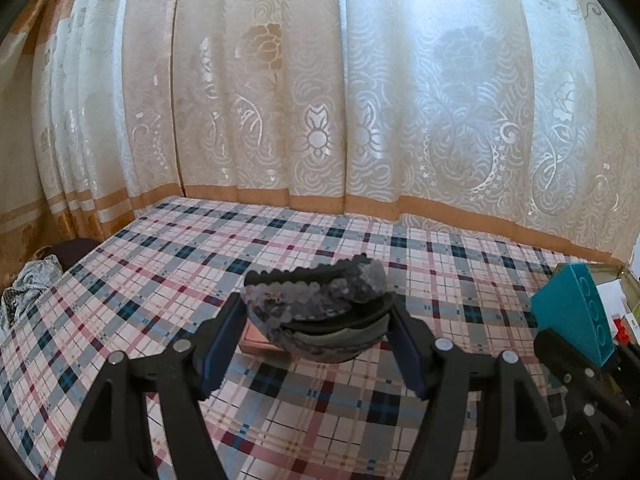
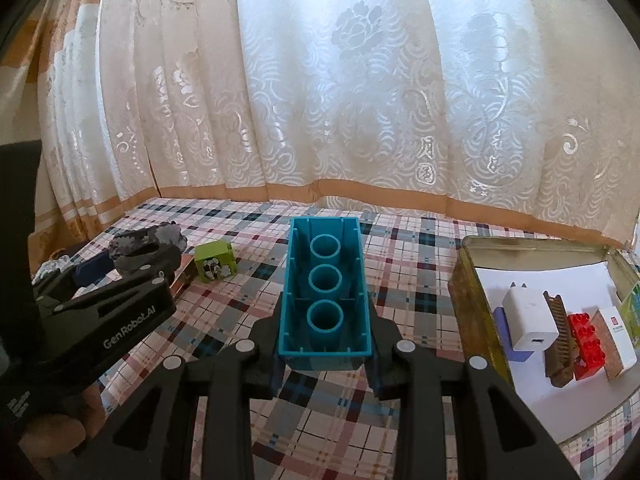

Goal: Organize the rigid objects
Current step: 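Carry the grey pouch and teal brick toward the gold tray, then move the left tool with the pouch and right tool with the brick over the tray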

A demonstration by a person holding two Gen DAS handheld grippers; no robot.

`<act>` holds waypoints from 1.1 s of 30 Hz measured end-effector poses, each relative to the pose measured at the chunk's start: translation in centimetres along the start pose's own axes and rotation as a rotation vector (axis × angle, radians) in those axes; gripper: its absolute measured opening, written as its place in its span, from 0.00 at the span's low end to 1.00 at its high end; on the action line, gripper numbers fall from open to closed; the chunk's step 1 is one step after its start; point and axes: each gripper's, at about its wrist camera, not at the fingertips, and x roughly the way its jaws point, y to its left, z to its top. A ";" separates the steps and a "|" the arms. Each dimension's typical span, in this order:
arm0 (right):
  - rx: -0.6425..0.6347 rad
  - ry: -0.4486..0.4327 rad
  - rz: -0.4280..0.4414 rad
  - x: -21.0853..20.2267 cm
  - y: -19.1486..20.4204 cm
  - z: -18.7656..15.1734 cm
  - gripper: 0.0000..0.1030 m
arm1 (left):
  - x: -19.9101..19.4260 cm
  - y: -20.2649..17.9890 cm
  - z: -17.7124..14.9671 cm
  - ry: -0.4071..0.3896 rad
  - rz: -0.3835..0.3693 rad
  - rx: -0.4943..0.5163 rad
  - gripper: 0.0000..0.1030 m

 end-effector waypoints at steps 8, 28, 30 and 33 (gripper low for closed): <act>-0.009 -0.015 0.015 -1.2 -0.4 -0.1 0.33 | -0.7 -1.3 -0.5 0.008 -0.025 0.000 0.67; 0.020 -0.045 0.005 -3.3 -3.6 -0.1 0.33 | -2.6 -4.8 -1.1 -0.008 -0.042 0.029 0.67; 0.022 -0.050 0.003 -3.6 -4.1 -0.1 0.33 | -2.8 -5.1 -1.0 -0.010 -0.045 0.032 0.67; 0.024 -0.059 0.000 -4.1 -4.8 -0.2 0.33 | -3.0 -5.7 -1.0 -0.014 -0.051 0.029 0.67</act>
